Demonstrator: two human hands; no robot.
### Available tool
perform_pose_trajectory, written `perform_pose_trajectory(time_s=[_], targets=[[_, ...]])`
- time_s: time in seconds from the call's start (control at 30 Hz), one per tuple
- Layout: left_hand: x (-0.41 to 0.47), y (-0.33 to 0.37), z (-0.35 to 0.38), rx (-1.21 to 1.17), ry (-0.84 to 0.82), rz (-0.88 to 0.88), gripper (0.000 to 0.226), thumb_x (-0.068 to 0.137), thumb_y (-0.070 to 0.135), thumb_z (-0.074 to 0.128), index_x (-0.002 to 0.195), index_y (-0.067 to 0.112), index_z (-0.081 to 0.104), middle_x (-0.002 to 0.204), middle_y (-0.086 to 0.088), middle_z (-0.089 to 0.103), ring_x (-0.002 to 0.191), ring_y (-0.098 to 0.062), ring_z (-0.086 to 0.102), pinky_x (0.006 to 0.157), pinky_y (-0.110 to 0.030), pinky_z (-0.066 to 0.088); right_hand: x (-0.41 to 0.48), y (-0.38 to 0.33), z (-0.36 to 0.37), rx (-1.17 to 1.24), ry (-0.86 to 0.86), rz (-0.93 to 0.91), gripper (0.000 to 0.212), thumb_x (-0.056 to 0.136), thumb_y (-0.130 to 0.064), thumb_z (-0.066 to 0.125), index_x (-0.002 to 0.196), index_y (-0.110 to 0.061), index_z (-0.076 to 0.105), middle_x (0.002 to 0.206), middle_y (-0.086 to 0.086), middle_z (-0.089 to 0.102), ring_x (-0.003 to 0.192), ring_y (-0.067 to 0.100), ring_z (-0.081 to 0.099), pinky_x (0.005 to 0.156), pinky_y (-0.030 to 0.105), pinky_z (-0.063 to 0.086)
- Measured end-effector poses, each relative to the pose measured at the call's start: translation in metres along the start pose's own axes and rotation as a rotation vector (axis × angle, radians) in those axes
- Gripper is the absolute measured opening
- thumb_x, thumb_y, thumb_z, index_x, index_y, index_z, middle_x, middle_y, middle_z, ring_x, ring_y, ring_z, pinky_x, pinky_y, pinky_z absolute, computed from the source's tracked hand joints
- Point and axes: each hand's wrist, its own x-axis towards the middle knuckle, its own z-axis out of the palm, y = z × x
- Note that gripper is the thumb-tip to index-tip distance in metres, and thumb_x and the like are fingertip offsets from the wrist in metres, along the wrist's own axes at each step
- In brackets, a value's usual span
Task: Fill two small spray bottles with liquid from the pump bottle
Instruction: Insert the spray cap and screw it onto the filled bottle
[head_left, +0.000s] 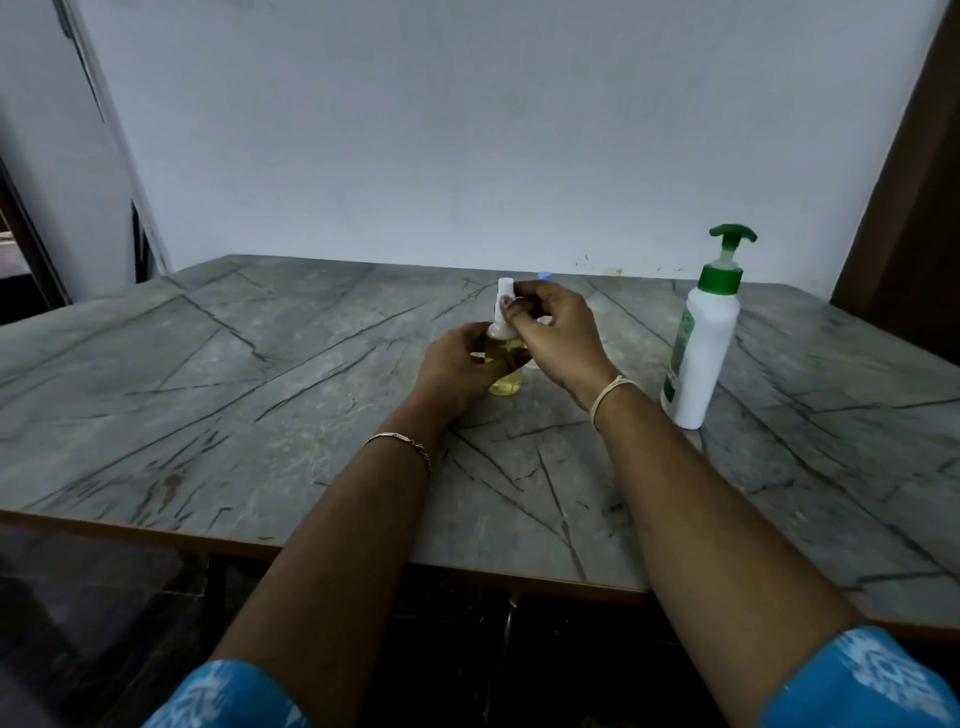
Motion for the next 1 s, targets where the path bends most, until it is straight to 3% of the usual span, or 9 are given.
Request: perform_pose_trajectory(time_s=[0.1, 0.33, 0.5, 0.63, 0.8, 0.87, 1.0], targets=[[-0.0008, 0.0009, 0.0003, -0.003, 0.007, -0.007, 0.043, 0.078, 0.033, 0.074, 0.116, 0.015, 0.063, 0.107, 0.001, 0.069, 0.096, -0.010, 0.063, 0.084, -0.023, 0.048, -0.0006, -0.0015, -0.0003, 0.010, 0.006, 0.020, 0.021, 0.091, -0.021, 0.063, 0.111, -0.014, 0.067, 0.099, -0.003, 0.068, 0.095, 0.009, 0.062, 0.079, 0.017, 0.046], [-0.0020, 0.0024, -0.0003, 0.010, 0.024, -0.023, 0.044, 0.076, 0.035, 0.075, 0.115, 0.019, 0.063, 0.105, 0.003, 0.069, 0.095, -0.009, 0.063, 0.086, -0.025, 0.049, -0.0009, 0.0011, 0.0017, -0.025, 0.128, 0.037, 0.030, 0.075, -0.031, 0.079, 0.097, -0.015, 0.065, 0.089, -0.003, 0.069, 0.083, 0.009, 0.064, 0.075, 0.028, 0.054], [-0.0025, 0.0025, 0.0005, 0.015, 0.046, -0.016, 0.045, 0.075, 0.038, 0.076, 0.114, 0.018, 0.064, 0.104, 0.003, 0.070, 0.093, -0.008, 0.064, 0.086, -0.027, 0.051, -0.0015, 0.0009, 0.0028, 0.111, -0.021, 0.119, 0.033, 0.090, -0.034, 0.063, 0.117, -0.015, 0.062, 0.111, 0.000, 0.066, 0.103, 0.013, 0.062, 0.094, 0.037, 0.051], [-0.0020, 0.0016, 0.0019, 0.049, 0.040, -0.015, 0.045, 0.077, 0.032, 0.075, 0.118, 0.018, 0.062, 0.107, 0.002, 0.068, 0.094, -0.007, 0.061, 0.082, -0.022, 0.046, -0.0054, -0.0002, 0.0065, 0.068, -0.043, 0.111, 0.027, 0.091, -0.019, 0.062, 0.118, -0.013, 0.062, 0.109, 0.003, 0.068, 0.100, 0.013, 0.064, 0.094, 0.034, 0.051], [-0.0001, 0.0011, 0.0013, 0.040, 0.043, -0.027, 0.047, 0.075, 0.033, 0.076, 0.118, 0.017, 0.063, 0.107, 0.001, 0.069, 0.096, -0.008, 0.062, 0.089, -0.027, 0.049, -0.0092, 0.0008, 0.0018, -0.020, 0.054, 0.056, 0.029, 0.082, -0.021, 0.074, 0.108, -0.017, 0.064, 0.096, -0.005, 0.068, 0.088, 0.003, 0.062, 0.075, 0.018, 0.050], [0.0001, 0.0006, 0.0020, 0.021, 0.041, -0.034, 0.049, 0.074, 0.038, 0.077, 0.117, 0.017, 0.064, 0.106, 0.002, 0.070, 0.096, -0.007, 0.063, 0.089, -0.029, 0.051, -0.0095, -0.0013, -0.0004, 0.031, 0.071, 0.061, 0.026, 0.085, -0.021, 0.070, 0.109, -0.016, 0.064, 0.096, -0.006, 0.067, 0.089, 0.003, 0.061, 0.079, 0.021, 0.050], [-0.0001, 0.0005, 0.0014, 0.014, 0.034, -0.035, 0.048, 0.074, 0.036, 0.077, 0.117, 0.017, 0.064, 0.106, 0.001, 0.070, 0.098, -0.010, 0.064, 0.092, -0.033, 0.051, -0.0079, -0.0031, 0.0031, 0.047, 0.004, 0.042, 0.031, 0.093, -0.016, 0.059, 0.123, -0.012, 0.060, 0.119, 0.000, 0.062, 0.112, 0.011, 0.054, 0.099, 0.030, 0.044]])
